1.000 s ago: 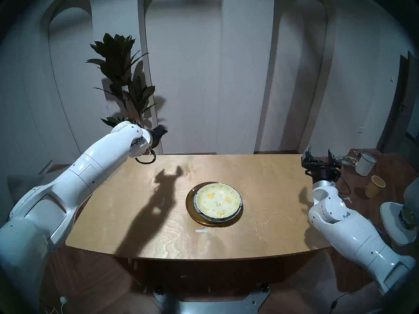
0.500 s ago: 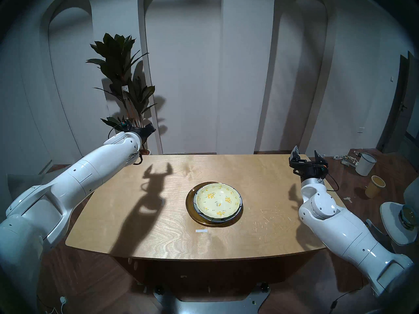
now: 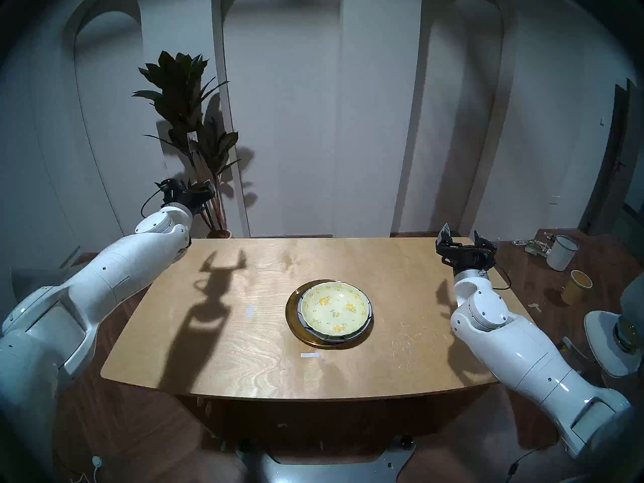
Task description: Stack the plates into one stack
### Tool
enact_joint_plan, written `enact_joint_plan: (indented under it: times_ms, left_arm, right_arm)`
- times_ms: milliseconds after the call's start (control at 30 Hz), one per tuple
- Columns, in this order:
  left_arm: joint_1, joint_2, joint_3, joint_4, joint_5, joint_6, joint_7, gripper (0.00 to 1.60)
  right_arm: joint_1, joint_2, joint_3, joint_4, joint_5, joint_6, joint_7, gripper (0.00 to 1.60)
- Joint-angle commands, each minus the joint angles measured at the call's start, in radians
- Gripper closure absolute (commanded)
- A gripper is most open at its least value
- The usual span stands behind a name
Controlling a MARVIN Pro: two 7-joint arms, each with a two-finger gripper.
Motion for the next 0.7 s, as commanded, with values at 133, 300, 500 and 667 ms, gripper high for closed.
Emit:
enact_joint_plan:
  times_ms: [133,300,500,667]
  left_arm:
    - [-0.045,0.117,0.031,-0.109,0.080,0.041,-0.080,0.00]
    - [-0.058,0.159,0.032,-0.176,0.060,0.136,-0.068,0.00]
    - [-0.060,0.186,0.026,-0.225,0.050,0.218,-0.050,0.00]
    - [-0.032,0.159,0.010,-0.224,0.038,0.199,0.033,0.00]
  right_arm:
    - [0.048,-0.001,-0.019,-0.016,-0.039,0.024,0.023,0.00]
    - [0.049,-0.002,-0.020,-0.015,-0.043,0.028,0.025,0.00]
    - [0.048,-0.005,-0.017,-0.015,-0.048,0.025,0.027,0.00]
    - [0.051,-0.006,-0.024,-0.012,-0.053,0.042,0.030,0.00]
